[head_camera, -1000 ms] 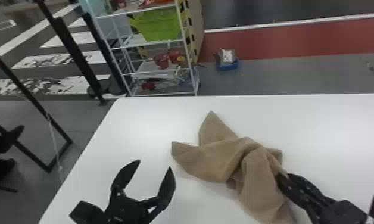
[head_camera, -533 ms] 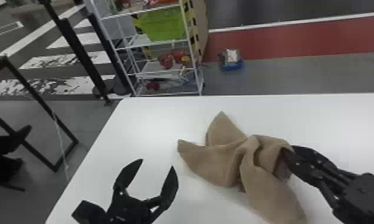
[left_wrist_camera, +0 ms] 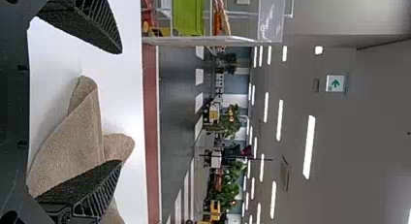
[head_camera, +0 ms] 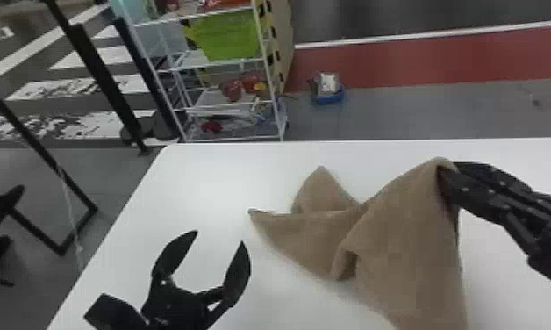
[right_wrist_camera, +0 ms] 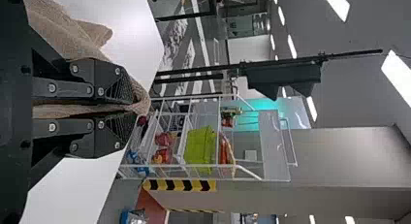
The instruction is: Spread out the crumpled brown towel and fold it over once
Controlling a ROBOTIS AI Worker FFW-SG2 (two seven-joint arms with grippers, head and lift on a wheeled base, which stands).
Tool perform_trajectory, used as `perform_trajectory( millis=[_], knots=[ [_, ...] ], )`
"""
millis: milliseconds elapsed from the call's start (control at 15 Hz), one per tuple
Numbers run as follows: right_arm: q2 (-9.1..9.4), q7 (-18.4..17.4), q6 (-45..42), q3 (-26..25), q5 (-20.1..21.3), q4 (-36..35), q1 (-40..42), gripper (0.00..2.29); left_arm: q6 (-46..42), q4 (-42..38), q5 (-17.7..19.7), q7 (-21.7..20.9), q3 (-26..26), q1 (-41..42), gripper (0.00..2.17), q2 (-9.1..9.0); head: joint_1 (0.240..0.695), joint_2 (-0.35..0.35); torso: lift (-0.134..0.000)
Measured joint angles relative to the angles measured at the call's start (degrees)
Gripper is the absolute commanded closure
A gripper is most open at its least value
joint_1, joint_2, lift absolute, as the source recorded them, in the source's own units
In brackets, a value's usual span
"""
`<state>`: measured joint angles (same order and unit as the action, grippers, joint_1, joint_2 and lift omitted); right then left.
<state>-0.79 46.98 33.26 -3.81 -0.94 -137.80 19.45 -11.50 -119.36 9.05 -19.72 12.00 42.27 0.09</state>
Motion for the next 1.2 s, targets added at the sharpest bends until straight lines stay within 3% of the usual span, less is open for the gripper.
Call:
perform_trajectory(
  millis=[133, 267, 467, 533, 667, 800, 1200],
  knots=[
    [0.0, 0.3, 2.8, -0.3, 0.3, -0.6, -3.1, 1.02, 0.2, -0.3, 0.0, -1.4, 0.0, 0.1, 0.08, 0.0, 0.695, 0.23, -0.123],
    [0.0, 2.9, 3.2, -0.6, 2.6, -1.0, -5.6, 1.02, 0.2, -0.6, 0.1, -4.7, 0.0, 0.2, 0.08, 0.0, 0.695, 0.216, -0.123],
    [-0.05, 15.0, -0.3, -1.9, 10.8, -1.9, -7.7, 1.02, 0.2, -0.8, 0.5, -9.1, 0.3, 0.4, 0.08, 0.0, 0.695, 0.196, -0.123],
    [-0.52, 19.2, -5.7, -3.2, 13.8, -2.0, -7.4, 1.01, 0.2, -0.7, 0.6, -10.2, 0.3, 0.2, 0.08, 0.0, 0.695, 0.191, -0.123],
    [-1.06, 23.3, -22.5, -6.7, 19.2, -1.6, -4.9, 1.01, 0.6, -0.5, 0.6, -12.9, 0.3, -0.3, 0.08, 0.0, 0.695, 0.167, -0.123],
    [-1.5, 23.8, -36.0, -11.3, 24.0, -0.5, -2.8, 1.01, 1.0, -0.6, 0.5, -15.6, 0.2, -0.8, 0.08, 0.0, 0.695, 0.107, -0.123],
    [-4.95, 23.5, -57.7, -21.3, 32.4, 7.1, 0.7, 1.01, 3.8, -0.3, 0.0, -19.9, -0.1, -2.4, 0.08, 0.0, 0.695, -0.028, -0.123]
  ],
)
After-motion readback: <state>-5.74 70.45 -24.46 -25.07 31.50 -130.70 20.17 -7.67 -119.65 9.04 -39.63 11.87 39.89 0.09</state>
